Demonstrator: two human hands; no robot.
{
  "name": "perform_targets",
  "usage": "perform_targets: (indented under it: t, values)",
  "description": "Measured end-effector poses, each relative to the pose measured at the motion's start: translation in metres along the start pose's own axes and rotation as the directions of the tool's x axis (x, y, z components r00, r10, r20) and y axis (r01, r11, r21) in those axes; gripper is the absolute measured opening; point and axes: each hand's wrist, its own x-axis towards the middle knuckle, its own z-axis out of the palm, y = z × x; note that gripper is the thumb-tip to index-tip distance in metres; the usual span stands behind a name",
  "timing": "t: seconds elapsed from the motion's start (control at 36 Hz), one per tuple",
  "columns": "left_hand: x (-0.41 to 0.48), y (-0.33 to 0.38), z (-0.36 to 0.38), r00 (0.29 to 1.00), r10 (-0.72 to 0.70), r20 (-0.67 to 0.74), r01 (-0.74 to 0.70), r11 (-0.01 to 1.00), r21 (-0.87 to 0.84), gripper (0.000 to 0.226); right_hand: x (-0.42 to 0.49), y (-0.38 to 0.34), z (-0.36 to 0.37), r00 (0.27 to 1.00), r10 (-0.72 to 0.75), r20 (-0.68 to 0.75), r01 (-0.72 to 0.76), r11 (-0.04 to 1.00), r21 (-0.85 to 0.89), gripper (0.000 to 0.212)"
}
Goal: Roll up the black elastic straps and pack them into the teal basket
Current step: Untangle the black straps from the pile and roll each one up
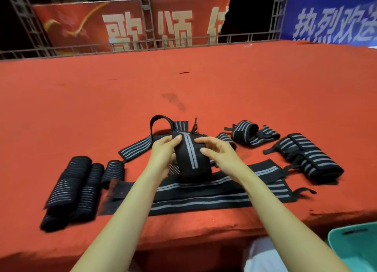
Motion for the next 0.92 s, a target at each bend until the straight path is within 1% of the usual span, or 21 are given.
perform_targets:
  t: [0.03,0.08,0.14,0.17,0.22,0.28,0.33,0.36,0.42,0.5,0.53,0.56,0.58,0.61,0.67,0.72,0.75,0.78,0.81,0.86,0.92]
  values:
    - [0.000,0.002,-0.004,1.000,0.005,-0.013,-0.006,1.000,-0.026,0.009,-0.001,-0.001,0.000,1.000,-0.017,0.026,0.017,1.000,-0.007,0.032]
    - [-0.001,0.006,-0.011,0.999,0.030,-0.038,-0.032,0.998,-0.052,0.017,-0.004,-0.004,0.003,0.999,-0.017,0.040,0.015,0.998,0.055,0.032]
    - [-0.002,0.010,-0.014,0.995,0.060,-0.084,-0.067,0.994,-0.083,0.028,-0.004,-0.003,0.004,1.000,-0.007,0.025,0.003,0.988,0.151,0.033]
    - [-0.003,0.012,-0.015,0.991,0.074,-0.108,-0.086,0.990,-0.113,0.029,-0.003,0.000,0.005,1.000,-0.003,0.001,0.003,0.990,0.143,0.037]
    - [-0.004,0.018,-0.017,0.983,0.105,-0.148,-0.131,0.974,-0.182,0.027,-0.004,0.007,0.007,1.000,0.025,0.003,-0.025,0.997,0.076,0.050]
    - [-0.003,0.025,-0.022,0.977,0.119,-0.177,-0.160,0.958,-0.238,0.029,-0.007,0.016,0.013,0.993,0.063,0.099,-0.063,0.998,-0.004,0.053]
    - [-0.001,0.031,-0.027,0.973,0.117,-0.199,-0.172,0.942,-0.289,0.030,-0.009,0.028,0.018,0.980,0.104,0.168,-0.080,0.986,-0.145,0.049]
    - [0.000,0.034,-0.030,0.970,0.115,-0.213,-0.178,0.935,-0.306,0.031,-0.009,0.032,0.020,0.976,0.135,0.169,-0.095,0.970,-0.224,0.042]
    - [0.000,0.036,-0.036,0.957,0.121,-0.264,-0.205,0.926,-0.316,0.033,-0.006,0.039,0.020,0.983,0.153,0.103,-0.107,0.928,-0.356,0.024]
    - [0.002,0.030,-0.052,0.902,0.165,-0.399,-0.272,0.935,-0.227,0.035,0.004,0.034,0.015,0.992,0.118,-0.037,-0.124,0.932,-0.342,0.011]
    - [0.004,0.026,-0.058,0.879,0.182,-0.440,-0.289,0.939,-0.189,0.037,0.007,0.024,0.012,0.992,0.090,-0.089,-0.115,0.933,-0.341,0.007]
    - [0.004,0.022,-0.063,0.862,0.190,-0.470,-0.296,0.941,-0.163,0.040,0.011,0.014,0.007,0.988,0.025,-0.153,-0.084,0.917,-0.390,0.006]
    - [0.003,0.018,-0.067,0.852,0.190,-0.488,-0.296,0.944,-0.149,0.044,0.016,0.005,0.001,0.972,-0.076,-0.221,-0.047,0.863,-0.503,0.008]
    - [0.003,0.013,-0.070,0.850,0.186,-0.492,-0.289,0.947,-0.142,0.048,0.020,-0.006,-0.005,0.947,-0.190,-0.259,-0.026,0.758,-0.652,0.012]
    - [-0.001,0.003,-0.072,0.864,0.175,-0.472,-0.261,0.957,-0.124,0.051,0.025,-0.028,-0.012,0.894,-0.366,-0.258,-0.055,0.482,-0.875,0.015]
    - [-0.005,-0.009,-0.072,0.885,0.173,-0.432,-0.216,0.975,-0.053,0.055,0.029,-0.043,-0.012,0.827,-0.524,-0.204,-0.064,0.273,-0.960,0.009]
    - [-0.006,-0.016,-0.072,0.896,0.174,-0.409,-0.189,0.982,0.003,0.059,0.030,-0.050,-0.010,0.794,-0.583,-0.174,-0.063,0.205,-0.977,0.007]
    - [-0.008,-0.022,-0.071,0.903,0.176,-0.391,-0.159,0.984,0.077,0.061,0.031,-0.055,-0.009,0.787,-0.600,-0.144,-0.066,0.149,-0.987,0.007]
    - [-0.010,-0.027,-0.069,0.905,0.192,-0.380,-0.144,0.978,0.152,0.058,0.032,-0.057,-0.008,0.821,-0.560,-0.114,-0.070,0.100,-0.993,0.007]
    - [-0.018,-0.034,-0.064,0.898,0.249,-0.362,-0.136,0.941,0.310,0.049,0.032,-0.049,-0.006,0.930,-0.360,-0.080,-0.075,0.028,-0.997,0.012]
    - [-0.025,-0.043,-0.062,0.897,0.306,-0.319,-0.126,0.869,0.478,0.040,0.030,-0.030,-0.007,0.976,-0.214,-0.046,-0.045,0.014,-0.999,0.019]
